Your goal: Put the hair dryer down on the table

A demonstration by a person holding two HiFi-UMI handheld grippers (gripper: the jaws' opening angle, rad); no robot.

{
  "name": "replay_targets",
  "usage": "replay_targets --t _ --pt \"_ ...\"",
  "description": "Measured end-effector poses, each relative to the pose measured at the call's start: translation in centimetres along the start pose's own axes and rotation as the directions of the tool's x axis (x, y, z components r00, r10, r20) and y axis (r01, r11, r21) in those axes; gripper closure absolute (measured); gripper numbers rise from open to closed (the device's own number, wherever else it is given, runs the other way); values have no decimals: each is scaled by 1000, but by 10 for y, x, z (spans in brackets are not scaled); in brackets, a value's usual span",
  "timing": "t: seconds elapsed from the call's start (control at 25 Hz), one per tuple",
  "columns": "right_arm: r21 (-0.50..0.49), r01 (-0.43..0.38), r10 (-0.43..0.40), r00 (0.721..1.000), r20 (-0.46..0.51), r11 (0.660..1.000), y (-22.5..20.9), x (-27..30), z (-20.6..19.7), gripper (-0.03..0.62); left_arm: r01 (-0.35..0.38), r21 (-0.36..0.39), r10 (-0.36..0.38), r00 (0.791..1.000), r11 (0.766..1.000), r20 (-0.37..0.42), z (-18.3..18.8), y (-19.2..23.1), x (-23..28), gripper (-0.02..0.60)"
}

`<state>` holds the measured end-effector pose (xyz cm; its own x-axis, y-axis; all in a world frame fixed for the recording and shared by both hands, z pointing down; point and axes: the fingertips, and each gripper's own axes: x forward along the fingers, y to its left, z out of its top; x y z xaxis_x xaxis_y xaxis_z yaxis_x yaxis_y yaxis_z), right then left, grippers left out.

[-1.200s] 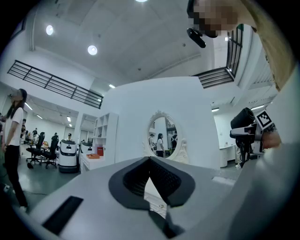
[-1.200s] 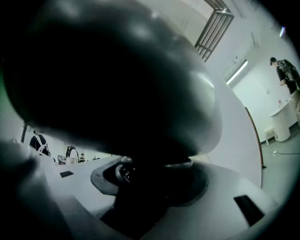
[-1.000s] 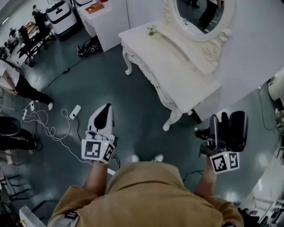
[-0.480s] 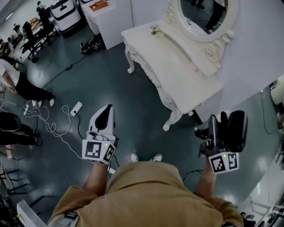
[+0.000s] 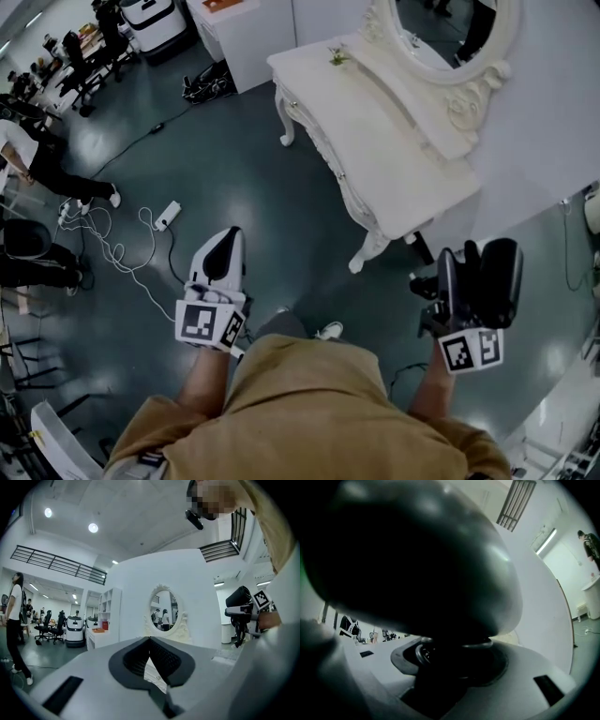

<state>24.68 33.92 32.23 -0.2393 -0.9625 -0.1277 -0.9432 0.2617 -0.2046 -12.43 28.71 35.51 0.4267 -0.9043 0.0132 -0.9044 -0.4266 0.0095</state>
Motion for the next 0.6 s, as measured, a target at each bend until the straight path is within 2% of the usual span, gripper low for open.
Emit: replay_targets --t 0.32,0.6 --pt "-3 -96 96 995 -6 995 19 50 -6 361 -31 1 31 999 1000 -15 -15 18 19 577" --pt "-18 -83 82 995 -54 996 13 115 -28 359 36 -34 -36 999 999 -3 -29 42 106 577"
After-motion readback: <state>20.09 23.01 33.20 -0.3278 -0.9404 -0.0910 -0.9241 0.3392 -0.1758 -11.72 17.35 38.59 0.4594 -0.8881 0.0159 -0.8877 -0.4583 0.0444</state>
